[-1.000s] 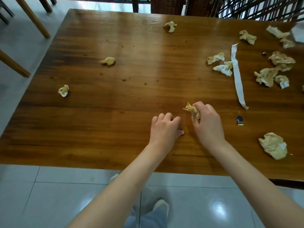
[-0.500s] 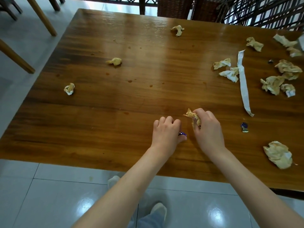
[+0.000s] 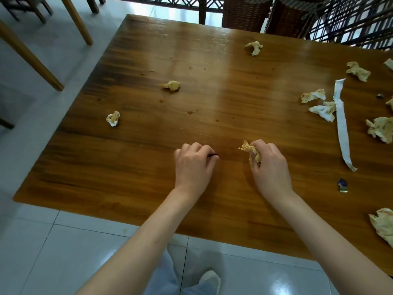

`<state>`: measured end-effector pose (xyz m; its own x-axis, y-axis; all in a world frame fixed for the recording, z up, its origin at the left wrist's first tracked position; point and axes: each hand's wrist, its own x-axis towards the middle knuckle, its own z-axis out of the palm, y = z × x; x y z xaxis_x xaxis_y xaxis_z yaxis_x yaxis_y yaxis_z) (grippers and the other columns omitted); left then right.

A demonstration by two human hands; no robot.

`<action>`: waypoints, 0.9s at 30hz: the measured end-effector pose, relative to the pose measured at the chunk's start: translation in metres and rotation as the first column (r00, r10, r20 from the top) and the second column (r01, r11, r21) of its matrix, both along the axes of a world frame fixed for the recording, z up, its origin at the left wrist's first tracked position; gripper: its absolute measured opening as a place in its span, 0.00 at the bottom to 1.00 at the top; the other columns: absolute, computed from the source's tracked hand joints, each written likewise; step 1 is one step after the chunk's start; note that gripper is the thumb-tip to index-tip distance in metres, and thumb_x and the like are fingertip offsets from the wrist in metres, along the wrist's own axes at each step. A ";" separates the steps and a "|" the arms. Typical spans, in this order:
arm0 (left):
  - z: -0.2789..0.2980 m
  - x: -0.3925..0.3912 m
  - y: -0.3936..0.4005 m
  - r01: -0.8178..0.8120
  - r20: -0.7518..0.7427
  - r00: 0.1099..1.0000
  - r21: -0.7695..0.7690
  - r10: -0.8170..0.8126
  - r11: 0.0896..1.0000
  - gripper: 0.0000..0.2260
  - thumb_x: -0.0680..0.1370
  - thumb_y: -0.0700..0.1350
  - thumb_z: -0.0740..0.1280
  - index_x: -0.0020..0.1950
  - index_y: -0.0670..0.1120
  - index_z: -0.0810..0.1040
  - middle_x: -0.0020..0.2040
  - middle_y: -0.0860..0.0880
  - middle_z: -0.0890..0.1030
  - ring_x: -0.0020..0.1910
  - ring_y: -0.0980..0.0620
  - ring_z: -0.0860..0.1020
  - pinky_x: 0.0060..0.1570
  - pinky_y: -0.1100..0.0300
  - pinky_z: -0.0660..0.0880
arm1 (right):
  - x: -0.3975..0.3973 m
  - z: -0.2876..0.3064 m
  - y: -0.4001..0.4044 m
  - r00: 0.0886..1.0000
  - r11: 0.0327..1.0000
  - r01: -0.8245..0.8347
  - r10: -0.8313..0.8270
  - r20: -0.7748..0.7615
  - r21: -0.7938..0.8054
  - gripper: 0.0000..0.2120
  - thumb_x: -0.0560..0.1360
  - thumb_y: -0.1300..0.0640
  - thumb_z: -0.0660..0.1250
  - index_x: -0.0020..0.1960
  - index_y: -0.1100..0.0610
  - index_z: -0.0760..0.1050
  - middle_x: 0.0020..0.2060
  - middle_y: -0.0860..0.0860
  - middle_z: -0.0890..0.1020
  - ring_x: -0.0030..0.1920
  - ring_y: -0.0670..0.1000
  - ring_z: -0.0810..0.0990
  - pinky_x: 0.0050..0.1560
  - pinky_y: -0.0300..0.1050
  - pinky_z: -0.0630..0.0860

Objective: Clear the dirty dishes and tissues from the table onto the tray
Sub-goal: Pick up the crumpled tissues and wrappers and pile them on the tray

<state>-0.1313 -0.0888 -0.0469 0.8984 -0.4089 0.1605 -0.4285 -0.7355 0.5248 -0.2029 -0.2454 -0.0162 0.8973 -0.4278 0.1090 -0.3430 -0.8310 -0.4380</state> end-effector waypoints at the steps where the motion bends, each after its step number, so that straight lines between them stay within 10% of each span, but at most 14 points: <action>1: 0.002 0.012 0.009 -0.056 0.034 0.998 0.012 0.055 0.998 0.07 0.77 0.51 0.65 0.49 0.49 0.80 0.48 0.50 0.79 0.50 0.51 0.73 0.50 0.57 0.64 | 0.007 0.001 0.005 1.000 1.000 -0.014 0.014 0.003 0.001 0.08 0.76 0.64 0.64 0.55 0.56 0.74 0.40 0.51 0.73 0.38 0.49 0.72 0.31 0.34 0.66; 11: 0.013 0.145 0.116 -0.450 0.151 0.890 0.145 0.430 0.881 0.09 0.78 0.49 0.63 0.50 0.47 0.79 0.64 0.44 0.73 0.64 0.44 0.69 0.63 0.45 0.64 | 0.102 0.006 0.059 0.996 0.996 -0.086 0.084 0.042 0.032 0.09 0.75 0.65 0.64 0.55 0.57 0.74 0.42 0.53 0.75 0.39 0.53 0.75 0.36 0.49 0.76; 27: 0.011 0.217 0.096 -0.070 -0.048 0.996 -0.002 0.070 0.998 0.08 0.78 0.43 0.66 0.55 0.45 0.81 0.52 0.48 0.81 0.52 0.53 0.76 0.53 0.64 0.72 | 0.186 0.018 0.074 0.997 0.999 -0.004 0.002 0.072 0.039 0.09 0.76 0.62 0.64 0.55 0.55 0.75 0.41 0.50 0.75 0.37 0.47 0.74 0.34 0.38 0.74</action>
